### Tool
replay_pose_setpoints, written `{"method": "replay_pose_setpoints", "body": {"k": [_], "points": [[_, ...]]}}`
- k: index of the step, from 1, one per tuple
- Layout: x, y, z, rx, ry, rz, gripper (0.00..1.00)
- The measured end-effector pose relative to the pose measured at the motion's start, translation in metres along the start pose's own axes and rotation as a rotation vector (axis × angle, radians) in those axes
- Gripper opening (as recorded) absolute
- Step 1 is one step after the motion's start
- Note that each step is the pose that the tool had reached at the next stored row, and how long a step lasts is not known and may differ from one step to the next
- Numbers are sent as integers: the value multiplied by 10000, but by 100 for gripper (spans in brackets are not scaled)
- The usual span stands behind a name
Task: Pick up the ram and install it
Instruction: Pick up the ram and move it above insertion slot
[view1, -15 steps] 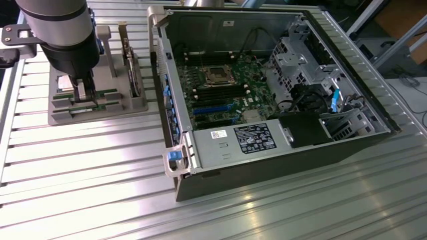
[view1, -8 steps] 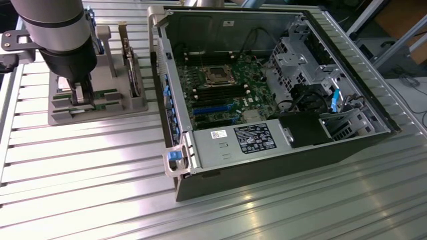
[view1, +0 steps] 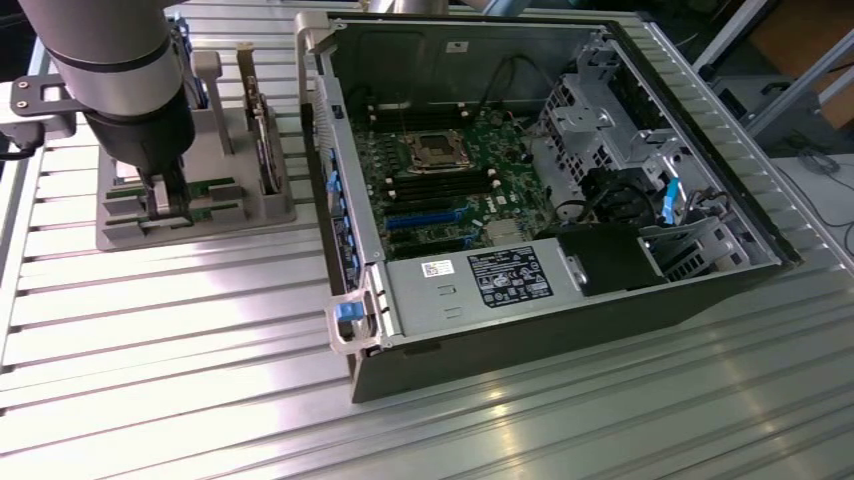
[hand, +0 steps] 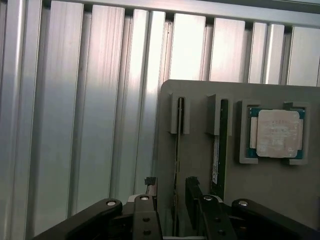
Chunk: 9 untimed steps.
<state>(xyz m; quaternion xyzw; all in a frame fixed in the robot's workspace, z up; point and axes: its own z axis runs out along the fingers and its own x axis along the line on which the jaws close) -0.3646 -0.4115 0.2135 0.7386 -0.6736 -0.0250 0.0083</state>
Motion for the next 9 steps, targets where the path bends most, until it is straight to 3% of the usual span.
{"method": "replay_pose_setpoints", "body": {"k": [9], "points": [[-22, 8, 48, -8, 15, -313, 36]]}}
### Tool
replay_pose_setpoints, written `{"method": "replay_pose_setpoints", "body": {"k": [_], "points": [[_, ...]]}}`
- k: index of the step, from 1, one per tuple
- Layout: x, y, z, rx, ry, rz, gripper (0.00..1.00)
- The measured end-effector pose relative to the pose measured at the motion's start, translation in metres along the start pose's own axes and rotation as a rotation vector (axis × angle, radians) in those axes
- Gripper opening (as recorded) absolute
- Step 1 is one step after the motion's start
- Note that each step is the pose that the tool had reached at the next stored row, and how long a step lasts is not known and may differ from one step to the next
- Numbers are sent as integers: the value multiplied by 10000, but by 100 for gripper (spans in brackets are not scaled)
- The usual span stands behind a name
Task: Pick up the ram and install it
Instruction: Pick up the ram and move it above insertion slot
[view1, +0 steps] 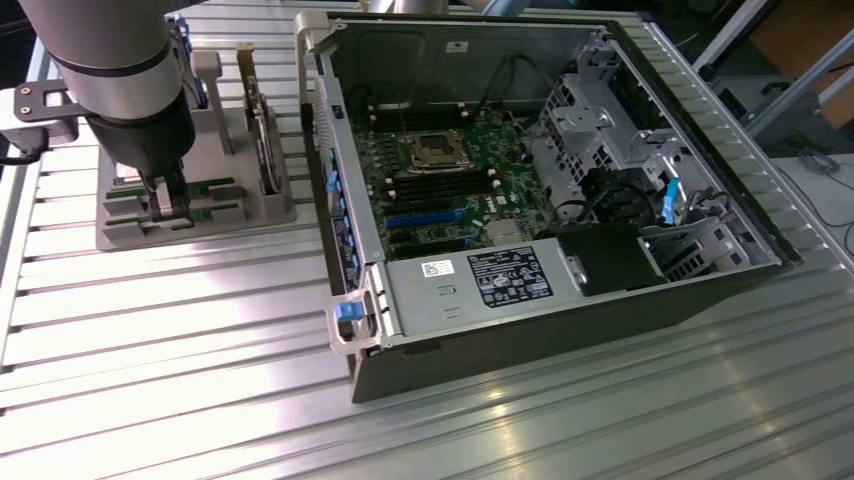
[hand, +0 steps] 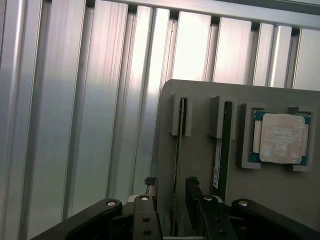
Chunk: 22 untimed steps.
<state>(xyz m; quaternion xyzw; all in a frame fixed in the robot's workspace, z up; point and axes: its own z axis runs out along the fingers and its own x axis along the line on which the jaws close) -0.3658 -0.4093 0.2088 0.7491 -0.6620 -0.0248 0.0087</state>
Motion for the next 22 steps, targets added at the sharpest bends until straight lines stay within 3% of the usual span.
{"method": "replay_pose_setpoints", "body": {"k": [11, 14, 22], "points": [[-29, 5, 12, 0, 0, -1, 36], [-29, 5, 12, 0, -1, 0, 16], [-28, 5, 12, 0, 0, 0, 13]]}}
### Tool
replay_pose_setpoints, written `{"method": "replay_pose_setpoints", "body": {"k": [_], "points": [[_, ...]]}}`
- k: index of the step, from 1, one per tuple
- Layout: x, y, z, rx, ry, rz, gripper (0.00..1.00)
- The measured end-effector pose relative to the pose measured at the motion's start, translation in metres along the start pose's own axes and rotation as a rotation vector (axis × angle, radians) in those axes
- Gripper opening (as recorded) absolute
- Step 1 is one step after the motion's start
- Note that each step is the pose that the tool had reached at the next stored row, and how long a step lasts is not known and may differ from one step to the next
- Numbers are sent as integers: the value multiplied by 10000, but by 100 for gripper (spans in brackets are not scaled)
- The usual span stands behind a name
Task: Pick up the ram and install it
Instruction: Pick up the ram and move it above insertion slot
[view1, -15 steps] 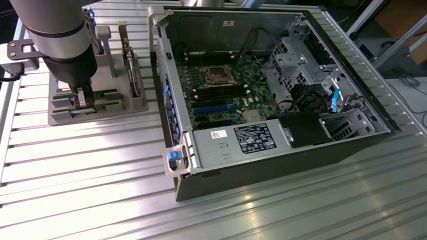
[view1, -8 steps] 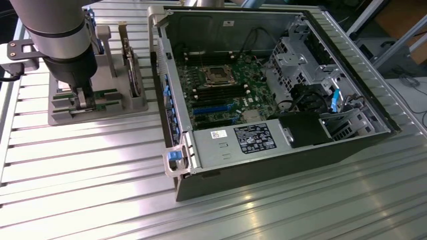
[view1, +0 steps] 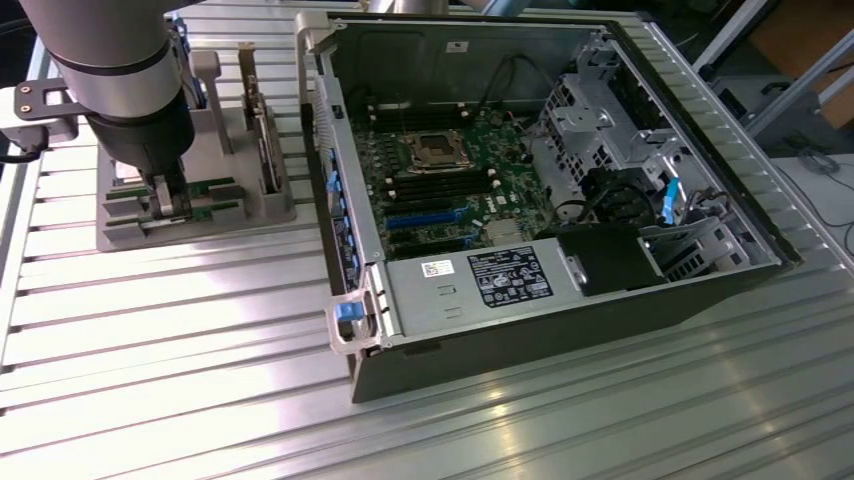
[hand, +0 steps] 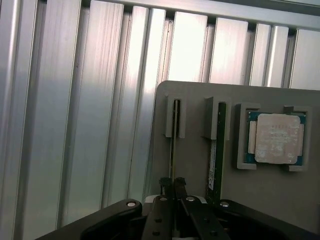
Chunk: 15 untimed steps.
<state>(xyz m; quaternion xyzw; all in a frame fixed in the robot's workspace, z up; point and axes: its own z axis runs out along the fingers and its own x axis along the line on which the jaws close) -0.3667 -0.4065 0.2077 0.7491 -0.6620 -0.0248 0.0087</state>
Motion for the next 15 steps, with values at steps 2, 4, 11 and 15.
{"method": "replay_pose_setpoints", "body": {"k": [2, 4, 11, 15], "points": [[0, 0, 0, 0, 0, 0, 13], [-1, 1, -27, 2, 0, 0, 13], [-4, 7, -155, 5, -23, -1, 13], [-6, 11, -240, 4, -27, -1, 13]]}}
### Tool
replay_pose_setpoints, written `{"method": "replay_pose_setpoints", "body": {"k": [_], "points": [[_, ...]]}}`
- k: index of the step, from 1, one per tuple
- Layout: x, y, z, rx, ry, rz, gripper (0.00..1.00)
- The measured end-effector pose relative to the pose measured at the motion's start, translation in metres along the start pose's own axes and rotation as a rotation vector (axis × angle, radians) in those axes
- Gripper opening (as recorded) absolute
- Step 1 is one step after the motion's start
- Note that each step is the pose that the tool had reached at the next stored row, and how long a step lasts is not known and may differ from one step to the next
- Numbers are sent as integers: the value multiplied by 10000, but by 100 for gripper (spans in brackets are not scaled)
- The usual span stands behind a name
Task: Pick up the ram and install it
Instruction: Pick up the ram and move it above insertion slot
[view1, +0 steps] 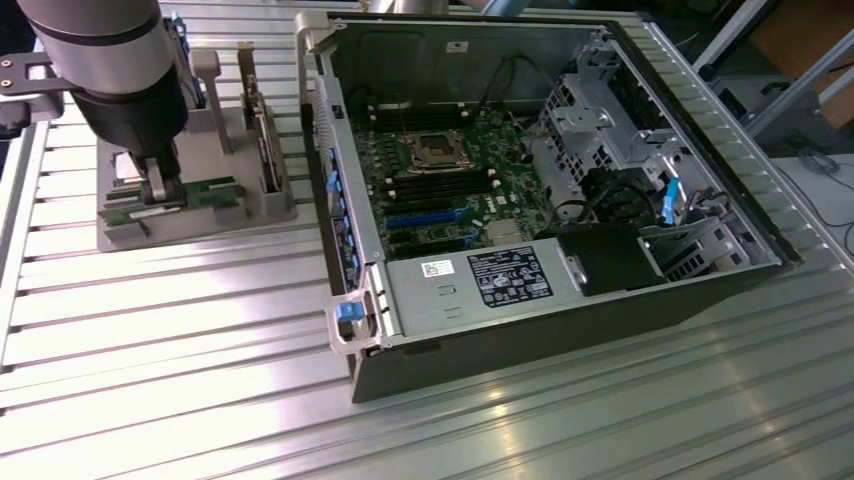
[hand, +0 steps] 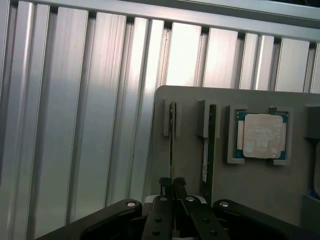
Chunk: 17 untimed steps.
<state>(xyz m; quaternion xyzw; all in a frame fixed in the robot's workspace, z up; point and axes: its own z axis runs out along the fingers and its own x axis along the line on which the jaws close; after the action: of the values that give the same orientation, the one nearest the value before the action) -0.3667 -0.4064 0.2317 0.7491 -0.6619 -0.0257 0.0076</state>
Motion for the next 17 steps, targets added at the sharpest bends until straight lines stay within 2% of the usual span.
{"method": "replay_pose_setpoints", "body": {"k": [17], "points": [[-12, 18, -406, 2, -7, 0, 13]]}}
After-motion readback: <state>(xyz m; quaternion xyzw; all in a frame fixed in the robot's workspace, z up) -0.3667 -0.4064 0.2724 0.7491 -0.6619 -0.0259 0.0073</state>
